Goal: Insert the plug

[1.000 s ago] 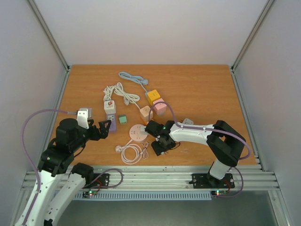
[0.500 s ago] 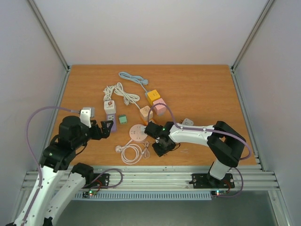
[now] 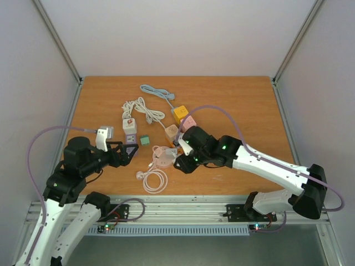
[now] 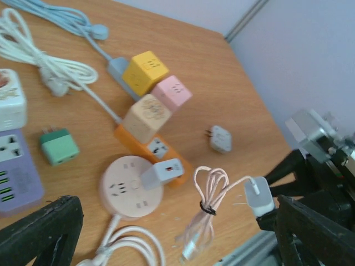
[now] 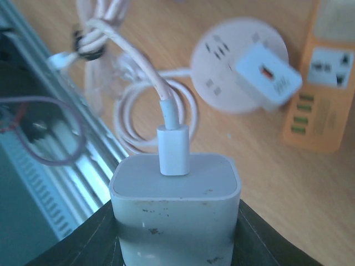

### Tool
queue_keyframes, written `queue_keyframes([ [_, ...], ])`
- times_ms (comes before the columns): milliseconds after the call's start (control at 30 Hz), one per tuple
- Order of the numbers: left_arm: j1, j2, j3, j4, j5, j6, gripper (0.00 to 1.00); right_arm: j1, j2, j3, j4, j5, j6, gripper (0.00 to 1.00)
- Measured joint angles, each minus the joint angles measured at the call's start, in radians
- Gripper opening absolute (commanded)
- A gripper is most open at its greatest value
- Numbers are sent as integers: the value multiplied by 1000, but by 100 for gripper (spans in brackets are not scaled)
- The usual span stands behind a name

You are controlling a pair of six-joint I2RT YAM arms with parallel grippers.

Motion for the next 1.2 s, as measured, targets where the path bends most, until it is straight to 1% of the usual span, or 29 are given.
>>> queue_keyframes([
  [100, 0, 0, 16, 29, 80, -39, 89, 0, -16, 72, 15, -33, -37, 42],
  [233, 0, 9, 17, 99, 200, -136, 74, 0, -6, 150, 61, -71, -100, 43],
  [333, 0, 34, 13, 159, 286, -240, 71, 0, 28, 202, 83, -84, -154, 43],
  [433, 0, 42, 8, 182, 328, -322, 68, 0, 99, 269, 93, -84, -212, 42],
  [533, 0, 39, 8, 177, 336, -358, 61, 0, 167, 310, 108, -82, -254, 42],
  [600, 0, 39, 8, 170, 335, -370, 51, 0, 208, 333, 106, -80, -284, 42],
  [633, 0, 39, 10, 163, 330, -375, 50, 1, 224, 343, 106, -79, -295, 42],
  [700, 0, 41, 23, 122, 302, -377, 52, 1, 253, 364, 107, -71, -314, 42],
  [767, 0, 44, 62, 44, 229, -352, 62, 1, 276, 383, 111, -58, -327, 42],
  [833, 0, 39, 108, -24, 136, -319, 66, 1, 293, 396, 117, -45, -334, 42],
  [900, 0, 26, 135, -65, 59, -291, 64, 1, 303, 404, 120, -35, -338, 42],
  [967, 0, 13, 140, -79, 31, -277, 56, 1, 309, 409, 127, -30, -341, 42],
  [1100, 0, 11, 105, -44, 93, -280, 46, 1, 316, 420, 134, -32, -346, 42],
  [1200, 0, 23, 67, 2, 171, -305, 47, 1, 319, 425, 134, -42, -351, 43],
])
